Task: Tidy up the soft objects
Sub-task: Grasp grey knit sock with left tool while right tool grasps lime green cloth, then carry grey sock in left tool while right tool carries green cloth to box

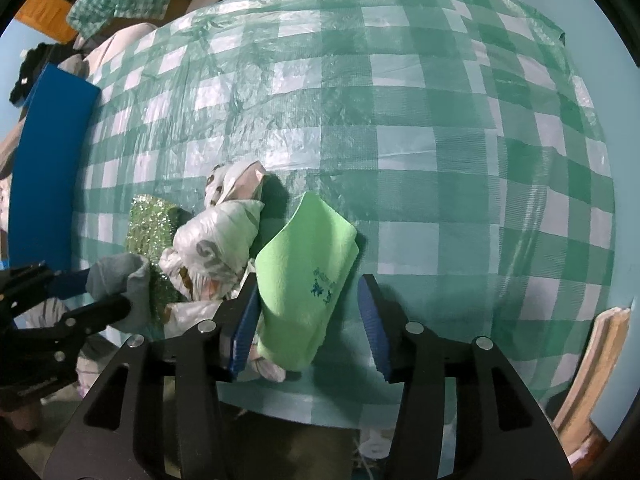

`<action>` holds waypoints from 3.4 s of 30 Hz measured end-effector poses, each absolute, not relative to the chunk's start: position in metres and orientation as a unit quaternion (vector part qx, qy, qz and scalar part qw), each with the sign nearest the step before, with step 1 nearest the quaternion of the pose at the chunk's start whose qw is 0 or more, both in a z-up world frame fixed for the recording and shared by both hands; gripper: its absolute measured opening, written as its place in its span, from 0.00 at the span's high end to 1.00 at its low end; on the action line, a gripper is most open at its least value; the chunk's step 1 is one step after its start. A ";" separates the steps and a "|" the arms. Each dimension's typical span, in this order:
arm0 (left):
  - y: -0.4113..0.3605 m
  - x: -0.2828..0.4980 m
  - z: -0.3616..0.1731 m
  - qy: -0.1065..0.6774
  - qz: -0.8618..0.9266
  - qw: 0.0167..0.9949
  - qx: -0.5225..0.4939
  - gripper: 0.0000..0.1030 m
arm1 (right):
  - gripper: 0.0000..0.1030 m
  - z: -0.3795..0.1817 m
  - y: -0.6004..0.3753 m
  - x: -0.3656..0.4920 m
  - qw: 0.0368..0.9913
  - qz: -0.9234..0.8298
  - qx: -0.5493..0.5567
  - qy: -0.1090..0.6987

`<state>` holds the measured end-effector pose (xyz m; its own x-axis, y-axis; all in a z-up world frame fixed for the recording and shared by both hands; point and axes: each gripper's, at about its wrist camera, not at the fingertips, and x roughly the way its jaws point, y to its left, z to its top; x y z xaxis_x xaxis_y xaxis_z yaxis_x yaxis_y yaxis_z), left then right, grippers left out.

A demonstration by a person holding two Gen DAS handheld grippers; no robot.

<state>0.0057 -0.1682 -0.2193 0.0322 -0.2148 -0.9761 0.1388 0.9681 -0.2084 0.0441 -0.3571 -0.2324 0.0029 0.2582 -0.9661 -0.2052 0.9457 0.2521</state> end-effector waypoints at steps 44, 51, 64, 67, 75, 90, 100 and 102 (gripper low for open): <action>-0.108 0.011 -0.164 0.650 -0.092 0.753 -0.045 0.70 | 0.53 -0.214 -0.371 0.045 0.726 0.129 0.006 0.676; -0.105 0.011 -0.167 0.654 -0.091 0.750 -0.046 0.70 | 0.50 -0.228 -0.371 0.035 0.711 0.143 0.015 0.688; -0.105 0.012 -0.168 0.655 -0.092 0.749 -0.042 0.70 | 0.58 -0.244 -0.345 0.040 0.715 0.143 -0.028 0.684; -0.104 0.012 -0.169 0.655 -0.091 0.749 -0.044 0.70 | 0.85 -0.243 -0.341 0.040 0.715 0.139 -0.045 0.684; -0.101 0.012 -0.163 0.649 -0.092 0.754 -0.042 0.70 | 0.90 -0.220 -0.347 0.042 0.731 0.136 -0.028 0.668; -0.093 0.015 -0.141 0.632 -0.089 0.769 -0.030 0.70 | 0.90 -0.156 -0.349 0.048 0.760 0.158 -0.019 0.630; -0.079 0.012 -0.122 0.617 -0.077 0.783 -0.022 0.70 | 0.90 -0.127 -0.321 0.049 0.767 0.184 -0.027 0.615; -0.076 0.011 -0.120 0.615 -0.074 0.785 -0.020 0.70 | 0.90 -0.121 -0.315 0.049 0.767 0.192 -0.027 0.612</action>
<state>0.0105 -0.0757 -0.1195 0.2322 -0.1418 -0.9623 0.0918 0.9881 -0.1234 0.0489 -0.3147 -0.1210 0.1780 0.2609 -0.9488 -0.3275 0.9250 0.1929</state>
